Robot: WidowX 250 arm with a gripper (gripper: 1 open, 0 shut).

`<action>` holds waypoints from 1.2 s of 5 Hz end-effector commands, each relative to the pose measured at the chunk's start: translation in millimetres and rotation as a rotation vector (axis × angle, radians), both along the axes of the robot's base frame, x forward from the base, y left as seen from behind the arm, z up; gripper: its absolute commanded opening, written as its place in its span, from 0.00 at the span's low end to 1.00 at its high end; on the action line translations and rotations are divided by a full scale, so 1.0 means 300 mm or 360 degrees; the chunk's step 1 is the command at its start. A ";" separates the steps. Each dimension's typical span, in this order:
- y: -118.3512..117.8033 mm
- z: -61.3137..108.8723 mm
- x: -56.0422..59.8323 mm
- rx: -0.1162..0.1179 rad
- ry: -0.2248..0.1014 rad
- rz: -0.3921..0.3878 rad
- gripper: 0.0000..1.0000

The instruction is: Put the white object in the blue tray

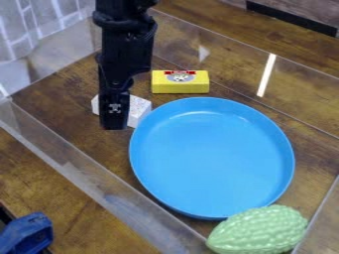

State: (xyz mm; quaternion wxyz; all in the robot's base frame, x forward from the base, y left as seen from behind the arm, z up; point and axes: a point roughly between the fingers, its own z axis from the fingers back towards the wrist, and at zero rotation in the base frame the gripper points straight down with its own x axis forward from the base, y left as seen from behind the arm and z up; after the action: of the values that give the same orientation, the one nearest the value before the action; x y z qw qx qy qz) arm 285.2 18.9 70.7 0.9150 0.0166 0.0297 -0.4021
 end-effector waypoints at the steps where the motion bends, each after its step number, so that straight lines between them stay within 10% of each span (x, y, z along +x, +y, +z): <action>1: 0.029 0.004 0.022 0.0013 -0.0062 0.0027 1.00; 6: 0.044 -0.083 0.058 0.0028 -0.0149 0.0039 1.00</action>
State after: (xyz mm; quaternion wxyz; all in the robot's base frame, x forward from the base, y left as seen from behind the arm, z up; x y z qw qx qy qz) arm 300.0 23.8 39.8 0.9149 0.0379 0.0005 -0.4020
